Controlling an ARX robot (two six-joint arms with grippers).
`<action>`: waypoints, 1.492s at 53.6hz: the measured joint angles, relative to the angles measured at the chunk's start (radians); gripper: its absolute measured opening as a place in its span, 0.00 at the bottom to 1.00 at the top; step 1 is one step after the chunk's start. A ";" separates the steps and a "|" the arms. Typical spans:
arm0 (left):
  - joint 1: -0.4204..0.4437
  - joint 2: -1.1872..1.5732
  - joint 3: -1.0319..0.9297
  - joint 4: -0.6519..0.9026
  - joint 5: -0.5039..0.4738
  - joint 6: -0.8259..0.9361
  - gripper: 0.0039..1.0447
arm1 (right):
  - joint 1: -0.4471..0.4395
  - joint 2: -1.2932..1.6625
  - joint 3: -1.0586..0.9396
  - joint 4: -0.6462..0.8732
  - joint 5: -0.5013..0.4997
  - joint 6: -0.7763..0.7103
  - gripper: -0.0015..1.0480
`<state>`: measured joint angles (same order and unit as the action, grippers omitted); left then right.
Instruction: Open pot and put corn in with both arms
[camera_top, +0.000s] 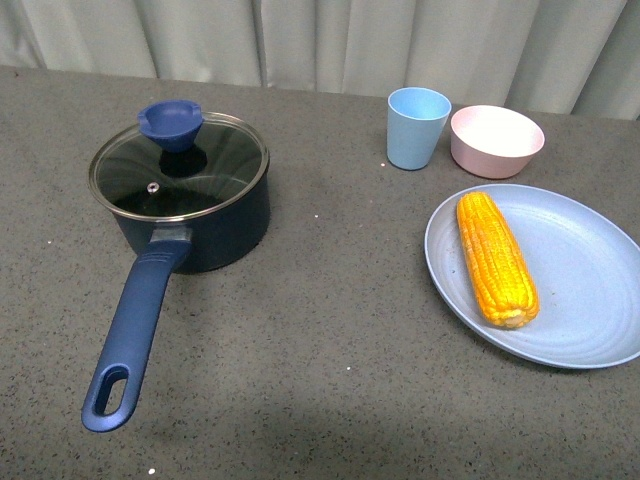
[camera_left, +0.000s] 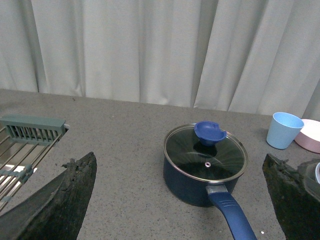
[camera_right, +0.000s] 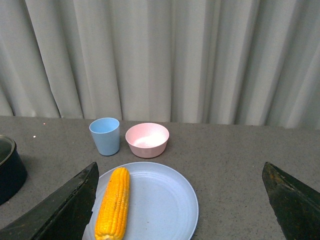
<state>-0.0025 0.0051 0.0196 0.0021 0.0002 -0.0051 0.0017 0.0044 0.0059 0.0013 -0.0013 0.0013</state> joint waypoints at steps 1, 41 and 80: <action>0.000 0.000 0.000 0.000 0.000 0.000 0.94 | 0.000 0.000 0.000 0.000 0.000 0.000 0.91; 0.000 0.000 0.000 0.000 0.000 0.000 0.94 | 0.000 0.000 0.000 0.000 0.000 0.000 0.91; 0.000 0.000 0.000 0.000 0.000 0.000 0.94 | 0.000 0.000 0.000 0.000 0.000 0.000 0.91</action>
<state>-0.0025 0.0051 0.0196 0.0021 -0.0002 -0.0051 0.0017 0.0044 0.0059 0.0013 -0.0013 0.0013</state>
